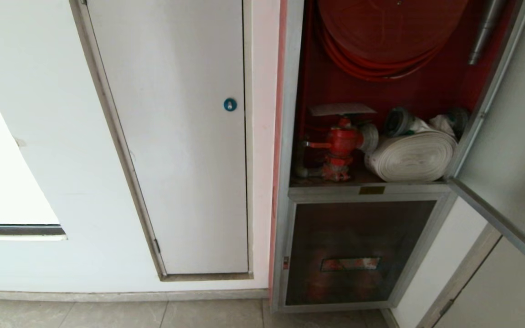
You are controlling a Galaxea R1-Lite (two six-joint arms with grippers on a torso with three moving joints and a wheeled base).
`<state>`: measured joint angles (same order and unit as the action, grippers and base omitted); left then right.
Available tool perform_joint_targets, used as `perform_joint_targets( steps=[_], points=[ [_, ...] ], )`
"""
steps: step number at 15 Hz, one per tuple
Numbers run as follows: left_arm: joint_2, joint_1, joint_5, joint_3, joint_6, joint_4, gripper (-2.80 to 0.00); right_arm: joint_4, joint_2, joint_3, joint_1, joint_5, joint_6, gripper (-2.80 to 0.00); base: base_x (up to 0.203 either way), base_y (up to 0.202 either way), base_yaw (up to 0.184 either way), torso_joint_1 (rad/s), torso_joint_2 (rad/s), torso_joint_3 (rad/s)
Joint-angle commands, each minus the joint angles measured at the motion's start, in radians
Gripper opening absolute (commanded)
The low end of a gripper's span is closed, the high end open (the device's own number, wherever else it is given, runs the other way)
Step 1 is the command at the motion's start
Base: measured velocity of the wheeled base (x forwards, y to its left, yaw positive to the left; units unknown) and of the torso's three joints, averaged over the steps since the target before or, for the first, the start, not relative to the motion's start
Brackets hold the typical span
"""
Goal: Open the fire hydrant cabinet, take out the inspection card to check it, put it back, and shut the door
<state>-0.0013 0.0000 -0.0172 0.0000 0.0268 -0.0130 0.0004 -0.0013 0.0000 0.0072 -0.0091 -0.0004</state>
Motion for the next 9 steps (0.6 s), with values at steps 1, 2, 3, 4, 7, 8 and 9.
perform_joint_targets(
  steps=[1, 2, 3, 4, 7, 8, 9],
  points=[
    [0.0, 0.0, 0.0, 0.006, 0.001, -0.001, -2.8, 0.0, 0.0, 0.0, 0.0, 0.0, 0.0, -2.8, 0.0, 0.0, 0.0, 0.0, 0.0, 0.0],
    [0.0, 0.0, 0.0, 0.006, -0.001, -0.001, -2.8, 0.0, 0.0, 0.0, 0.0, 0.0, 0.004, -2.8, 0.0, 0.0, 0.0, 0.0, 0.0, 0.0],
    [0.0, 0.0, 0.0, 0.006, -0.001, -0.001, -2.8, 0.0, 0.0, 0.0, 0.0, 0.0, 0.005, -2.8, 0.0, 0.0, 0.0, 0.0, 0.0, 0.0],
    [0.0, 0.0, -0.001, 0.006, 0.0, -0.001, -2.8, 0.0, 0.0, 0.0, 0.0, 0.0, 0.005, -2.8, 0.0, 0.0, 0.0, 0.0, 0.0, 0.0],
    [0.0, 0.0, 0.0, 0.006, -0.001, -0.001, -2.8, 0.001, 0.0, 0.0, 0.0, 0.0, 0.005, -2.8, 0.0, 0.0, 0.0, 0.0, 0.0, 0.0],
    [0.0, 0.0, 0.0, 0.006, 0.001, -0.001, -2.8, 0.001, 0.0, 0.0, 0.0, 0.0, 0.005, -2.8, 0.0, 0.0, 0.0, 0.0, 0.0, 0.0],
    [0.001, 0.0, 0.0, 0.006, 0.0, -0.001, -2.8, 0.001, 0.0, 0.0, 0.0, 0.0, 0.005, -2.8, 0.0, 0.0, 0.0, 0.0, 0.0, 0.0]
  ],
)
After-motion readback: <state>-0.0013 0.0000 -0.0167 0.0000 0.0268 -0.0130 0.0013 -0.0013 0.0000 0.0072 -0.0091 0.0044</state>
